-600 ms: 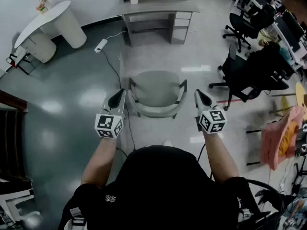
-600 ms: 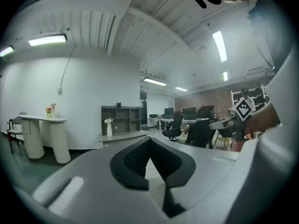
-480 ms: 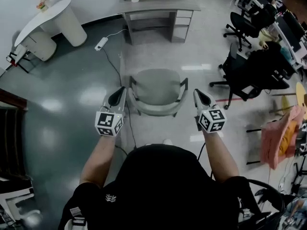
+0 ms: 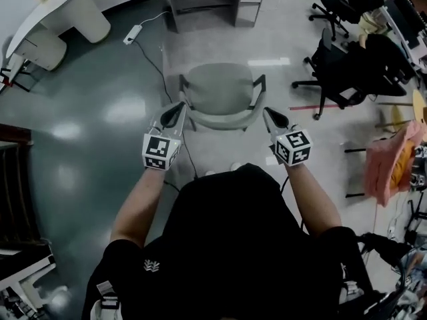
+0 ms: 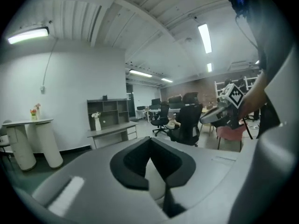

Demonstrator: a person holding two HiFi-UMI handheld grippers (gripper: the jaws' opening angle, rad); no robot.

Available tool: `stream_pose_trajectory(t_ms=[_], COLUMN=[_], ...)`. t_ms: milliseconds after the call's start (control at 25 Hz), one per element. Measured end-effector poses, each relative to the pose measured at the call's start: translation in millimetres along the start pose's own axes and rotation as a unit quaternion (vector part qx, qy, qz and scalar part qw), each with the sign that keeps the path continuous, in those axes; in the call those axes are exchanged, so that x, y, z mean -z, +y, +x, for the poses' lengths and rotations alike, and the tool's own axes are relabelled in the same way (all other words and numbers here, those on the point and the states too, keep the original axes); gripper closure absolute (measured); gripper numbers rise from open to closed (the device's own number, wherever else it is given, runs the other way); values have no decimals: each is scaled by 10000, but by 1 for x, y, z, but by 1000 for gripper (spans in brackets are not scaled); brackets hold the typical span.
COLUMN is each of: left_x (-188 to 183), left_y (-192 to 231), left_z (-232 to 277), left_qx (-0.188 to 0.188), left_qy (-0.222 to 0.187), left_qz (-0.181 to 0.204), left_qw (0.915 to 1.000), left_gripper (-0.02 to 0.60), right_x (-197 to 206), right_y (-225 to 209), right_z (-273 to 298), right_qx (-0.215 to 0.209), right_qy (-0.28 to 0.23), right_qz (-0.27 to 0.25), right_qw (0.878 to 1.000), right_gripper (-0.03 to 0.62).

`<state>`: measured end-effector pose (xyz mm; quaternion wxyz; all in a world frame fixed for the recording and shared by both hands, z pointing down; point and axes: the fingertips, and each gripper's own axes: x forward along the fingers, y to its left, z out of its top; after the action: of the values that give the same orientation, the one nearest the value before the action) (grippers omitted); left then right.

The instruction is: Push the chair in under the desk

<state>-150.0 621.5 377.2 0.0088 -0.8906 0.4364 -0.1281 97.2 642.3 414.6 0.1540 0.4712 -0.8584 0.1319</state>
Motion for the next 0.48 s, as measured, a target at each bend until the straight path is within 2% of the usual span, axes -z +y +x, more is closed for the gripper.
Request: stream_pose_trajectory(t_ms=[120, 240, 360, 480], left_x=[33, 56, 90, 129], left_y=[-19, -42, -61, -73], left_z=[8, 19, 34, 51], left_qx=[483, 1136, 1617, 1961], left_qy=[166, 280, 663, 1195], left_qz=[187, 244, 524, 852], left_qw=[9985, 9928, 9832, 9695], left_gripper=[575, 561, 429, 367], right_x=[31, 59, 88, 123], right_y=[18, 24, 25, 19], right_z=[12, 22, 36, 56], right_qx=[-74, -277, -589, -878], right_qy=[320, 666, 1037, 1480], right_qz=[-180, -282, -648, -844], right_qw=[9993, 9970, 9907, 9815], right_gripper=[592, 591, 551, 437])
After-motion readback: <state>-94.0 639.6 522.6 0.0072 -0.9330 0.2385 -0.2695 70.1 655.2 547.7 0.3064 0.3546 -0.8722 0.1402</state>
